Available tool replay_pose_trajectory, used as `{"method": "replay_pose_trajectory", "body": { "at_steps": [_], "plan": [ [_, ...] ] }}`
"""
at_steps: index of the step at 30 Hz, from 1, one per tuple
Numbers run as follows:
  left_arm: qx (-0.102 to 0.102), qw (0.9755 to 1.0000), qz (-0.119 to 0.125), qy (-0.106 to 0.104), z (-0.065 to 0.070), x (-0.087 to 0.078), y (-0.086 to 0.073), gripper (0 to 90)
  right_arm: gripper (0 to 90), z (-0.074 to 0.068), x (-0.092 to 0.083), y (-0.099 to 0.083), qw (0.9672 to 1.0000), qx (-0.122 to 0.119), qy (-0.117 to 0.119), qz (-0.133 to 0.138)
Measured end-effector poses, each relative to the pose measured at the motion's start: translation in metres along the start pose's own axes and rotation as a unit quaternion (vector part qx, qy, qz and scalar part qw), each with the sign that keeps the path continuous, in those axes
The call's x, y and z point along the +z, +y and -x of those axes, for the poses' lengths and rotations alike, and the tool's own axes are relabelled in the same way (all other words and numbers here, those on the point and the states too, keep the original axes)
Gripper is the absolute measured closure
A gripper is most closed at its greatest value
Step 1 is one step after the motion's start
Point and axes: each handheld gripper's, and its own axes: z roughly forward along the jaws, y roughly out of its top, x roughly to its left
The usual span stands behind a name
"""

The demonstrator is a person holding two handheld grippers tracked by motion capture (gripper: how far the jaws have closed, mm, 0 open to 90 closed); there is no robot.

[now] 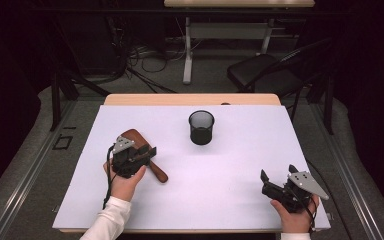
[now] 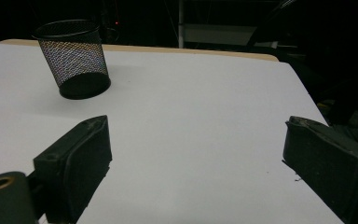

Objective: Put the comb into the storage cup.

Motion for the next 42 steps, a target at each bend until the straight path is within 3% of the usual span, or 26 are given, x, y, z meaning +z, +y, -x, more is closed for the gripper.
{"method": "replay_pose_trajectory", "body": {
  "at_steps": [3, 16, 20, 33, 42],
  "plan": [
    [0.003, 0.9999, -0.015, 0.001, -0.001, 0.007, -0.001, 74.3, 7.7, 0.0, 0.0, 0.0, 1.0, 0.0, -0.001, 0.0],
    [0.004, 0.9984, -0.056, -0.002, -0.001, 0.024, -0.011, 89.2, 9.0, 0.0, 0.002, -0.001, 1.0, -0.002, 0.002, -0.004],
    [0.012, 0.9977, -0.067, -0.001, 0.0, 0.027, -0.013, 89.9, 9.4, 0.0, 0.002, -0.002, 1.0, -0.001, 0.002, -0.004],
    [0.014, 0.9964, -0.084, 0.0, 0.001, 0.033, -0.016, 90.0, 10.4, 0.0, 0.002, -0.002, 1.0, -0.001, 0.004, -0.006],
    [0.021, 0.9931, -0.115, 0.003, 0.002, 0.039, -0.02, 90.0, 11.0, 0.001, 0.002, -0.002, 1.0, -0.001, 0.005, -0.006]
  ]
}}
